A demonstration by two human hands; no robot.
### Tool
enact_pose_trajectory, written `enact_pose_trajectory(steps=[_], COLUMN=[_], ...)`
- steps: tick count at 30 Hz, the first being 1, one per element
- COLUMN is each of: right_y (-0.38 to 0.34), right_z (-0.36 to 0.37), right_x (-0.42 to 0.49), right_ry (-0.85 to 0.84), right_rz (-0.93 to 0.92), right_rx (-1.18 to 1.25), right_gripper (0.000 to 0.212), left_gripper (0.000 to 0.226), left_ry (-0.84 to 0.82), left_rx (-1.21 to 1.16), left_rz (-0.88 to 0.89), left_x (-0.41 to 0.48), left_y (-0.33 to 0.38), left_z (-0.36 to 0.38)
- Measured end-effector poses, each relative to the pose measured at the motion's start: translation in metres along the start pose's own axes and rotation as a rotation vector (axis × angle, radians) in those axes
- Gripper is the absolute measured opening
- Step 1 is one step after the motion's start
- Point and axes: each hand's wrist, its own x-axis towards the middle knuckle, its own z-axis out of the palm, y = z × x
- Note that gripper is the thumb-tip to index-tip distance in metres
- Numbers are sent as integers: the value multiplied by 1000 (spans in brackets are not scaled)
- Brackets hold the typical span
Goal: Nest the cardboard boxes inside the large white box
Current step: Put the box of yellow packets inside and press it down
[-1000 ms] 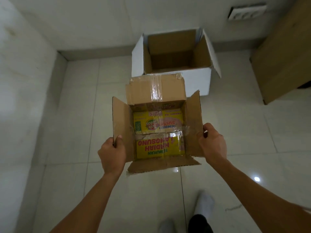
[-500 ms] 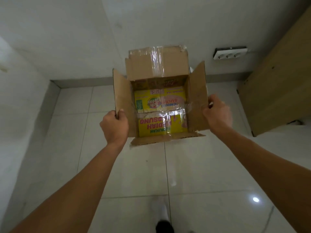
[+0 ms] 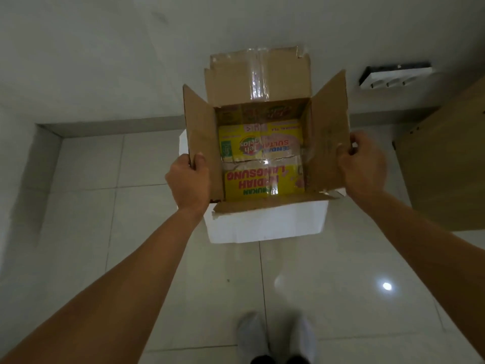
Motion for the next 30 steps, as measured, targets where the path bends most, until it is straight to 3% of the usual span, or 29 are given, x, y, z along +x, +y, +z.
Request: enact_pose_trajectory(steps=[9, 18, 30], right_y=[-18, 4, -7], right_z=[33, 68, 20], right_x=[71, 86, 93], right_ry=[-44, -86, -113], right_rz=[-30, -105, -126], right_rx=[-23, -46, -58], right_gripper=[17, 10, 14], left_gripper=[48, 45, 43], left_ry=[-6, -24, -83], left_rx=[35, 105, 72], left_rz=[-28, -55, -90], left_x=[53, 46, 54], left_y=[6, -14, 14], left_z=[37, 72, 45])
